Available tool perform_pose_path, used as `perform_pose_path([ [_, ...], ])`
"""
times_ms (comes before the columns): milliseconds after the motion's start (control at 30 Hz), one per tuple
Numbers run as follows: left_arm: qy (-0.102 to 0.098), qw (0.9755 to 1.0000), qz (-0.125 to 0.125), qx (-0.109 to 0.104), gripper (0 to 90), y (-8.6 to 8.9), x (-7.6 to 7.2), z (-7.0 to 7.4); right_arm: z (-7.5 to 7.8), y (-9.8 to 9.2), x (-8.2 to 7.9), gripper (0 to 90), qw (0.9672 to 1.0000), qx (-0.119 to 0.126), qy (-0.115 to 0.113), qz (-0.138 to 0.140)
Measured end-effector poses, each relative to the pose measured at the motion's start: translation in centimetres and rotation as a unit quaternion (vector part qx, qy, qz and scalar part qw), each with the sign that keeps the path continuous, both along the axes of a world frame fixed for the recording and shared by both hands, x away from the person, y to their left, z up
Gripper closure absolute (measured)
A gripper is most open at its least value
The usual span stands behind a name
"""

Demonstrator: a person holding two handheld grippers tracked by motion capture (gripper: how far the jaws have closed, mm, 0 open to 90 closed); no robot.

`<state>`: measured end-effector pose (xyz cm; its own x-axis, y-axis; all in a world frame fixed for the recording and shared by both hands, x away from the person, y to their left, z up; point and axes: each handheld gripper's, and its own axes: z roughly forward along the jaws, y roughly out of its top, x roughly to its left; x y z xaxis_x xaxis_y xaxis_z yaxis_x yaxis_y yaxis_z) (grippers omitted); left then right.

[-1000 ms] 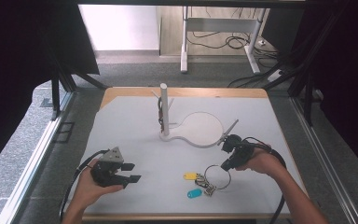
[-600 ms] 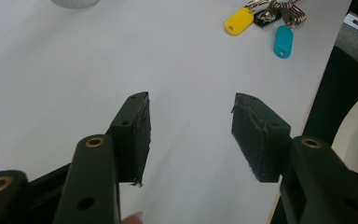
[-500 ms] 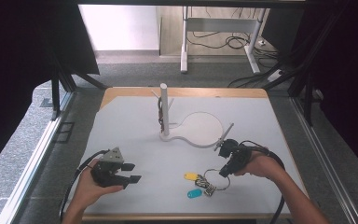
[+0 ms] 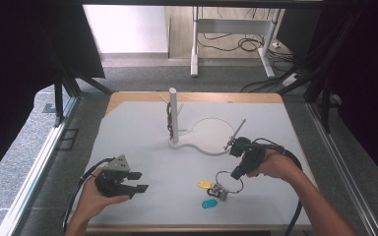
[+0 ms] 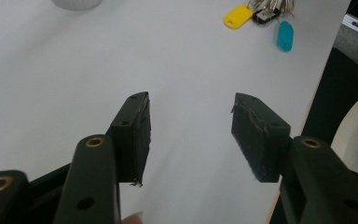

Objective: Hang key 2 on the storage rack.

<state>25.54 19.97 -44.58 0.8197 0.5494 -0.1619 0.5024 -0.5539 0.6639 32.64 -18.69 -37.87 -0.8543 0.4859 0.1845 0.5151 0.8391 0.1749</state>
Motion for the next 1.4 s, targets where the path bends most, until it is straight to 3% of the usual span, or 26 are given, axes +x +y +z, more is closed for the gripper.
perform_pose_path([
  [200,-0.003,1.0000,0.002,-0.002,47.8,0.2,0.0,0.2,2.7,-0.5,0.9,87.9,0.9998,0.002,-0.008,-0.019],
  [400,-0.004,1.0000,0.002,-0.002,47.8,0.2,0.0,0.2,4.0,-1.0,1.7,87.9,0.9993,0.009,-0.012,-0.033],
  [833,-0.003,0.9999,0.006,-0.011,48.0,0.3,0.0,0.2,5.5,-1.6,3.5,87.9,0.9978,0.017,-0.013,-0.063],
  [1000,-0.006,0.9999,0.003,-0.014,48.0,0.4,-0.1,0.4,6.3,-1.5,4.4,87.9,0.9958,0.032,-0.014,-0.084],
  [1400,-0.006,0.9997,0.003,-0.025,48.0,0.6,-0.2,0.7,7.1,-1.1,6.0,87.9,0.9949,0.034,-0.011,-0.094],
])
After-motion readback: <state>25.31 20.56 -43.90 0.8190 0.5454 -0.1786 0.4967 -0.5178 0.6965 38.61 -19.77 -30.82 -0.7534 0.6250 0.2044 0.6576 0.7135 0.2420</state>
